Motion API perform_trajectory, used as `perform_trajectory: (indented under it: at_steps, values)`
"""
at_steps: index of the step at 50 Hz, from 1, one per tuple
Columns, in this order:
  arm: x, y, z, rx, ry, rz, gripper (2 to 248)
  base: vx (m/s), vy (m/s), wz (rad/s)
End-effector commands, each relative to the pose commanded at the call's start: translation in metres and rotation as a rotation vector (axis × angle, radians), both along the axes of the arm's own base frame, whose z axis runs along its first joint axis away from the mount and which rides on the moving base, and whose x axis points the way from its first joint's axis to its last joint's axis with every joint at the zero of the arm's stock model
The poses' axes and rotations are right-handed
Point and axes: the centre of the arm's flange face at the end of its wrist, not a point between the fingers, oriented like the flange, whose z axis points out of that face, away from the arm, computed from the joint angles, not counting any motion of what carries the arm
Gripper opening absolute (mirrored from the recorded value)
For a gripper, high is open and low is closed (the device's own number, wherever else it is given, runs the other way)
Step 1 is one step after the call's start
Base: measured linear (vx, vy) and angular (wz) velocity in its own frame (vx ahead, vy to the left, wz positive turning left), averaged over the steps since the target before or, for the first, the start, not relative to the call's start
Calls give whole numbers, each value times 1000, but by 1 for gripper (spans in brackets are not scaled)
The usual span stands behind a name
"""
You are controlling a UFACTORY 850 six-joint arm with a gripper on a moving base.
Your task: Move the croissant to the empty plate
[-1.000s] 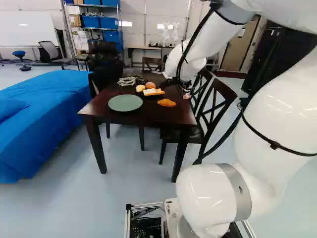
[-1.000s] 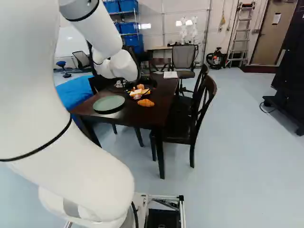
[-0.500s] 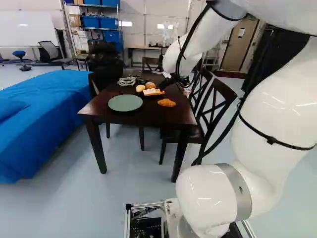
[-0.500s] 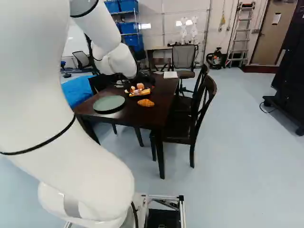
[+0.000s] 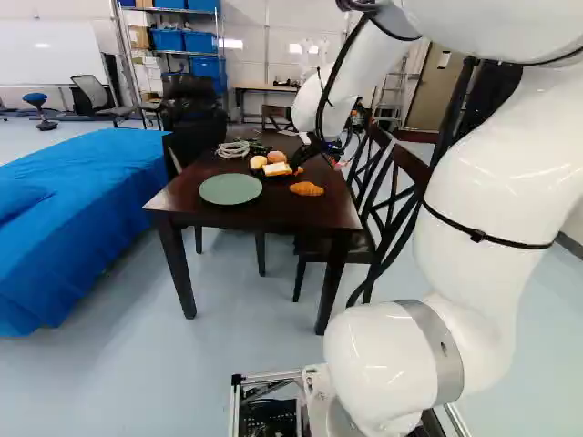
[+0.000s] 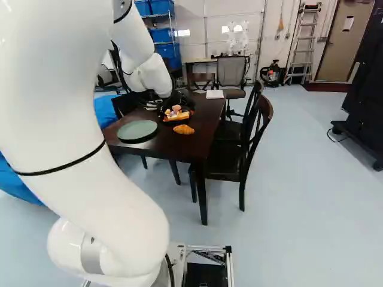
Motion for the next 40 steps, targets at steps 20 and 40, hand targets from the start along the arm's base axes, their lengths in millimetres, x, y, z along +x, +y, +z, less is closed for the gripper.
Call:
perform_trajectory:
  at_steps: [20,40]
  values:
    - [24,-2,-5,-30,102,-14,247,0,0,0]
    - [56,7,-9,-83,154,58,247,0,0,0]
